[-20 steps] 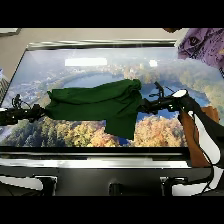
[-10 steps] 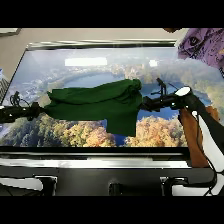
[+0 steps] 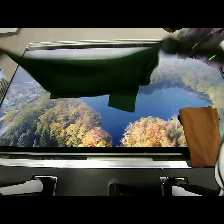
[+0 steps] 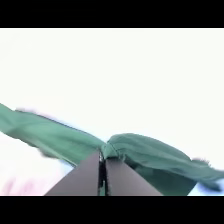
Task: Fold the clothes and pants, and hang the long-sleeved shirts on hangers.
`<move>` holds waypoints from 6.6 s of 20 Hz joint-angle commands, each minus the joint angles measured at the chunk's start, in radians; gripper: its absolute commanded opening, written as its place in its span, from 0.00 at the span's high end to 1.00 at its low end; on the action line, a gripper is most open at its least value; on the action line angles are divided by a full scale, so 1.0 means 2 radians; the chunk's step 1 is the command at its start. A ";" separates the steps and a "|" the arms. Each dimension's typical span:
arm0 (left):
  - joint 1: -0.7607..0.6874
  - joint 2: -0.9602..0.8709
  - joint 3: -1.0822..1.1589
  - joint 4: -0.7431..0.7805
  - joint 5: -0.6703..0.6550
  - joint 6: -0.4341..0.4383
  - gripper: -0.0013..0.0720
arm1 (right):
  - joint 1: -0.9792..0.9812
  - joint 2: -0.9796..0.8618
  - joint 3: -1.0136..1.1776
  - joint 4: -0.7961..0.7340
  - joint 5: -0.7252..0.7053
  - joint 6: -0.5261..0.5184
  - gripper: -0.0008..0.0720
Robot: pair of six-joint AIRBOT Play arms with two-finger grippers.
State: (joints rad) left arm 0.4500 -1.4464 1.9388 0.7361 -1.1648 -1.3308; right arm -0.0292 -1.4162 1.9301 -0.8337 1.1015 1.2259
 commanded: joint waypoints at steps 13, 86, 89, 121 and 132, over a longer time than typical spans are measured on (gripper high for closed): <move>-0.005 0.368 -0.015 0.339 -0.037 -0.176 0.96 | 0.000 0.256 0.109 -0.126 0.035 0.157 0.96; 0.044 0.131 -0.483 0.281 -0.058 -0.107 0.03 | 0.021 0.118 -0.723 0.086 -0.056 0.082 0.14; 0.044 0.131 -0.483 0.281 -0.058 -0.107 0.03 | 0.033 0.099 -0.723 0.090 -0.066 0.085 0.14; 0.086 0.009 -0.567 0.101 -0.010 0.047 0.03 | 0.033 0.067 -0.719 0.192 -0.041 0.004 0.95; 0.071 -0.001 -0.524 0.105 -0.084 0.016 0.96 | 0.032 0.113 -0.719 0.161 -0.046 0.015 0.96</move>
State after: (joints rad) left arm 0.5930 -1.4570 0.8444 0.9413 -1.2446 -1.2480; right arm 0.0353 -1.2438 0.4900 -0.4667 1.0195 1.2350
